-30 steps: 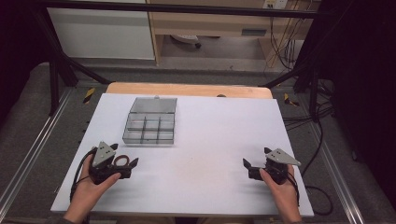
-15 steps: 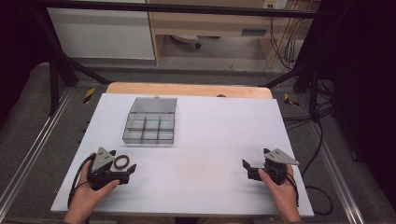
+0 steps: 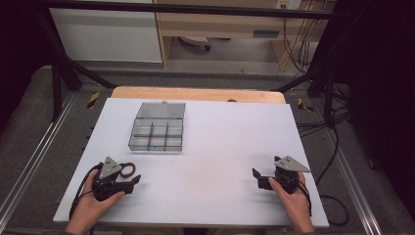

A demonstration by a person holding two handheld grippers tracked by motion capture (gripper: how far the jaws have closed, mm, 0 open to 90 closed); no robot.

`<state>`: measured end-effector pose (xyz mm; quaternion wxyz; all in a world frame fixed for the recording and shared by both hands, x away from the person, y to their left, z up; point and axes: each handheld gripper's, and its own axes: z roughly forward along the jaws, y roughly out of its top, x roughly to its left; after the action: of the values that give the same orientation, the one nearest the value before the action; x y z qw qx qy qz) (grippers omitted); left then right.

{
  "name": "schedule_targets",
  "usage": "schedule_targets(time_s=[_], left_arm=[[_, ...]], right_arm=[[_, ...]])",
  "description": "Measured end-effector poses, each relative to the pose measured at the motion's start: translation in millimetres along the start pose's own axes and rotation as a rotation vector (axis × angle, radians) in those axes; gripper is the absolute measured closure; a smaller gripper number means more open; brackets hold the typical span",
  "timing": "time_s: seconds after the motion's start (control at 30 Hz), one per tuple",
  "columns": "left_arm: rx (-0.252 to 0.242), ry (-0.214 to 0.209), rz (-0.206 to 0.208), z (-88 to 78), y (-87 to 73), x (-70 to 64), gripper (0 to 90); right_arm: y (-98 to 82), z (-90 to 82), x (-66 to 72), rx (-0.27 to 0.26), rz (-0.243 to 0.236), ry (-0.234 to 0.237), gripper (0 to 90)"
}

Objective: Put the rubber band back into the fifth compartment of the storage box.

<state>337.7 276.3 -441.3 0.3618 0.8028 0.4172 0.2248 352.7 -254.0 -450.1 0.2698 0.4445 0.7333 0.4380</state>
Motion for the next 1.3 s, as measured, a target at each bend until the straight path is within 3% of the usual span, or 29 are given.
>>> schedule_targets(time_s=[0.6,0.7,0.9,1.0,1.07,1.3], left_arm=[[0.064,-0.012,-0.045,13.6,-0.2,10.9,71.5],[0.074,0.004,-0.042,14.5,-1.3,13.4,78.5],[0.082,-0.008,-0.032,15.2,0.6,12.4,85.0],[0.06,-0.019,-0.034,11.8,1.7,12.7,85.4],[0.009,-0.036,-0.047,6.1,2.9,12.9,85.5],[-0.073,-0.049,-0.039,-2.2,7.2,9.7,85.7]], right_arm=[[0.7,-0.3,0.3,0.0,-0.005,0.0,3.4],[0.8,-0.1,1.0,0.0,-0.007,0.002,3.4],[0.9,0.5,2.0,0.004,-0.012,0.003,3.5],[0.7,0.3,3.5,0.004,-0.013,0.007,3.5],[1.0,1.0,4.1,0.005,-0.015,0.011,3.5],[1.3,1.7,5.5,0.006,-0.024,0.016,3.7]])
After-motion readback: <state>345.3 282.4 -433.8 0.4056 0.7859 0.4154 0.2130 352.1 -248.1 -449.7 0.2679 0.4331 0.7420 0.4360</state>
